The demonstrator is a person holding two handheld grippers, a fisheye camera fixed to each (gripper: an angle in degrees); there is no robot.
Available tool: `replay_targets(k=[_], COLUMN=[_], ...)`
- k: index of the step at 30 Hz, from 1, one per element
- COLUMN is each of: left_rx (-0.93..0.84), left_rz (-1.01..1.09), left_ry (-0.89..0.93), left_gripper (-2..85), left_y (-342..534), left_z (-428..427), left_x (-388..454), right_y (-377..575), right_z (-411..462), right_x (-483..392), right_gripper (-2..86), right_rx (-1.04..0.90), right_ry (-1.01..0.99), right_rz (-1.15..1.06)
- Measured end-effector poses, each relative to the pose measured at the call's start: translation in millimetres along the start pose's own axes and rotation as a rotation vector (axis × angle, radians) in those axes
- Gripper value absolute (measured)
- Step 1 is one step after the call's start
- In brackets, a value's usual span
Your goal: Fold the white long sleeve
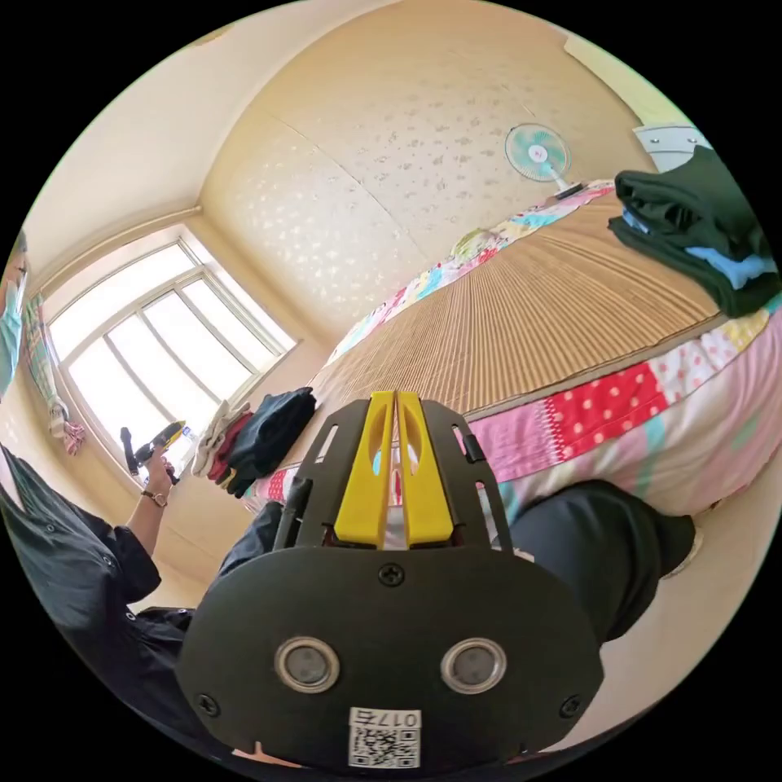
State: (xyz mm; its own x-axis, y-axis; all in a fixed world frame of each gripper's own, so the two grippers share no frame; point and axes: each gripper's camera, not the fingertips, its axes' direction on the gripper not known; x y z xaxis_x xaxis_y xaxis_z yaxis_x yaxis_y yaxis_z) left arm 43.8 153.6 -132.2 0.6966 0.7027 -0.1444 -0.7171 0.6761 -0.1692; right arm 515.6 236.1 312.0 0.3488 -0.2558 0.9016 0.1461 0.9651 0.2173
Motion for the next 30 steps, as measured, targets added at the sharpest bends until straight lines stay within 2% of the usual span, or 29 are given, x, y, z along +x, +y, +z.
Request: replay_targets(k=[1,3,5,6,8,9,11,12,13,15,18,20,23,25,27,30], left_rx=[-0.031,-0.195,-0.446,-0.502,-0.6,-0.605,-0.509,-0.462,-0.367,-0.293,-0.239,-0.165,-0.156,-0.197,-0.315,-0.608], left_rz=[0.006,-0.002,-0.002,0.0,-0.026,-0.064,-0.211,-0.225,-0.187,-0.063,0.203,0.336,0.496,0.578,0.636,0.699], left_ry=[-0.067,-0.086,-0.032,-0.027,-0.073,-0.086,0.123,0.161,0.196,0.256,0.543,0.819,1.062,1.153,1.18,1.084], left_gripper=[13.2,14.6,14.3,13.0,6.5,4.5,3.7,3.6,3.4,3.4,3.3,3.0,2.4,2.0,1.6,0.7], left_y=[-13,-32,-39,-38,-47,-53,-92,-106,-136,-181,-233,-246,-221,-187,-138,-14], left_z=[10,45,106,120,149,150,134,125,105,81,59,40,31,39,64,134], left_x=[-9,-22,-27,-26,-21,-23,-22,-18,0,46,148,228,313,353,390,446], right_y=[7,18,38,45,67,69,82,87,97,107,114,121,121,117,111,100], right_z=[25,52,79,85,104,106,102,102,106,118,135,141,145,139,126,100], right_x=[-2,-11,-24,-27,-35,-37,-60,-64,-69,-69,-69,-69,-57,-43,-25,8], right_gripper=[0.7,0.6,0.4,0.4,0.3,0.3,0.3,0.3,0.3,0.3,0.4,0.4,0.5,0.5,0.6,0.7], right_rx=[-0.035,-0.064,-0.098,-0.109,-0.169,-0.177,-0.141,-0.132,-0.119,-0.139,-0.159,-0.139,-0.16,-0.149,-0.109,-0.025], right_ry=[-0.023,-0.07,-0.113,-0.105,0.037,0.071,0.103,0.114,0.151,0.183,0.249,0.308,0.289,0.286,0.292,0.348], right_rz=[0.031,0.022,-0.067,-0.103,-0.183,-0.184,-0.37,-0.413,-0.466,-0.496,-0.547,-0.583,-0.546,-0.485,-0.4,-0.226])
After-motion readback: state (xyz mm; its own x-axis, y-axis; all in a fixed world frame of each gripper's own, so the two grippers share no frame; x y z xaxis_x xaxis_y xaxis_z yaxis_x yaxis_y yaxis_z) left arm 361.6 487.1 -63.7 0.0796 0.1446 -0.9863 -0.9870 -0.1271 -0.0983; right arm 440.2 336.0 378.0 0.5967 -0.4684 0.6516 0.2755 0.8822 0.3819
